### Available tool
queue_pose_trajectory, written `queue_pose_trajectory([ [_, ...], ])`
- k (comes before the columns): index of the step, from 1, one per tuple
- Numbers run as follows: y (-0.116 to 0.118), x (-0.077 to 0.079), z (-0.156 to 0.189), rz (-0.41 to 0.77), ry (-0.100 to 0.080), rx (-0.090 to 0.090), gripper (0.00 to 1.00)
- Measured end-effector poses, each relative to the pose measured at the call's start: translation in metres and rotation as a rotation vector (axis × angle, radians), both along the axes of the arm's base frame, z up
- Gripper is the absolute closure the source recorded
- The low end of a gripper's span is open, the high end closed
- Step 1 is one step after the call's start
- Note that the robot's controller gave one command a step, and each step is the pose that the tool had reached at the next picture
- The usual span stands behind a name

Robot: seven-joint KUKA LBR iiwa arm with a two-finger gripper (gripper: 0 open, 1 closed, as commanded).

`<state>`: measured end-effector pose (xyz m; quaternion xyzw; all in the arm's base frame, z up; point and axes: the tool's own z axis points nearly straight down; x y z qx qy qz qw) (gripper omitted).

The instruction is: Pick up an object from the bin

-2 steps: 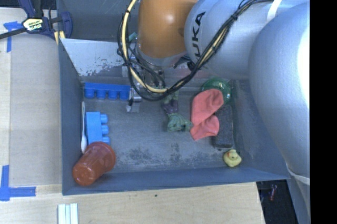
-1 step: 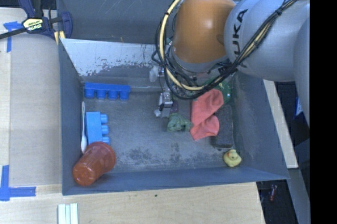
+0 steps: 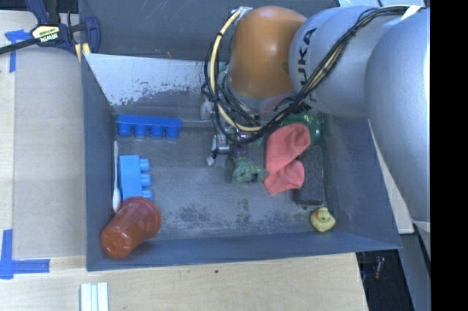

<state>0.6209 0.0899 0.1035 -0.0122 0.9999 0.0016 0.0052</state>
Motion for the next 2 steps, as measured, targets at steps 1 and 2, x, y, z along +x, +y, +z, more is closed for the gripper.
queue_pose_trajectory([
  [1, -0.036, -0.006, 0.023, -0.022, 0.001, -0.002, 0.00],
  [2, -0.043, -0.002, 0.043, -0.042, -0.009, 0.000, 0.00],
])
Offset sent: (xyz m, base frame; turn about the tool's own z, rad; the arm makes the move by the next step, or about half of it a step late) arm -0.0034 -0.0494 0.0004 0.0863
